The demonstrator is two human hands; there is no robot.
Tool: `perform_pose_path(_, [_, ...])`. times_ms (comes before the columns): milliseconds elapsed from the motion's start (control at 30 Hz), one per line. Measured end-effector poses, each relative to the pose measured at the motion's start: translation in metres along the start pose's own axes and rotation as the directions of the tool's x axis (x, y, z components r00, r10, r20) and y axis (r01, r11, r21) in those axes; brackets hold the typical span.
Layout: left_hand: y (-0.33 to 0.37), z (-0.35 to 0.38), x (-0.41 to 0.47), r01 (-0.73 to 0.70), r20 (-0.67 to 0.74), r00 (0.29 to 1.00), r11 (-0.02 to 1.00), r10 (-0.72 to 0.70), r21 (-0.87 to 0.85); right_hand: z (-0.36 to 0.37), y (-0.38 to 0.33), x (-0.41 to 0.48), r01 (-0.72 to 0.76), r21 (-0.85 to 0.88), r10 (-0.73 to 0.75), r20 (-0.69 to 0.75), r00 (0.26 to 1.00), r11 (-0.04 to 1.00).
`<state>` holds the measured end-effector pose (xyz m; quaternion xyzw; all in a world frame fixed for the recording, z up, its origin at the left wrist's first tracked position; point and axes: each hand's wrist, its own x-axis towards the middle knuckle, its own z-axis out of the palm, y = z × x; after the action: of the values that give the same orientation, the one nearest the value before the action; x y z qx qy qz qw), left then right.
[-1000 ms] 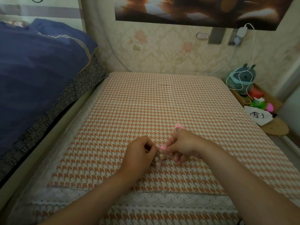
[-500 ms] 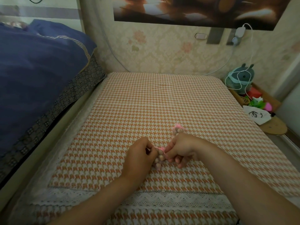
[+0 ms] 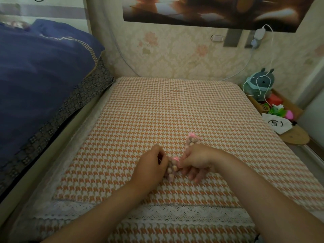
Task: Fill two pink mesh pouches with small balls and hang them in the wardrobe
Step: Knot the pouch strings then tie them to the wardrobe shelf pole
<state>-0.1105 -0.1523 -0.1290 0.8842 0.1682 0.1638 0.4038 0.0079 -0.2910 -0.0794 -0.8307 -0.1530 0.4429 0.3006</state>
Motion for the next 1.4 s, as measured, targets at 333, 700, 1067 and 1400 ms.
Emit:
perform_pose_path(333, [0.007, -0.027, 0.009, 0.025, 0.279, 0.959, 0.997, -0.045, 0.077, 0.003, -0.005, 0.000, 0.252, -0.079, -0.258, -0.090, 0.962, 0.965])
perform_pose_path(700, [0.018, -0.022, 0.041, 0.181, 0.273, 0.937, 0.971, -0.219, 0.158, -0.027, 0.006, 0.018, 0.007, -0.282, -0.169, -0.555, 0.815, 0.960])
perform_pose_path(1067, [0.016, -0.026, 0.045, 0.061, 0.317, 0.946, 0.998, -0.062, 0.014, 0.011, 0.027, 0.001, 0.258, -0.282, -0.377, -0.560, 0.738, 0.924])
perform_pose_path(1400, [0.027, 0.006, 0.065, 0.010, 0.293, 0.955, 0.988, 0.035, -0.151, -0.044, 0.060, 0.002, 0.313, -0.304, -0.435, -0.570, 0.697, 0.900])
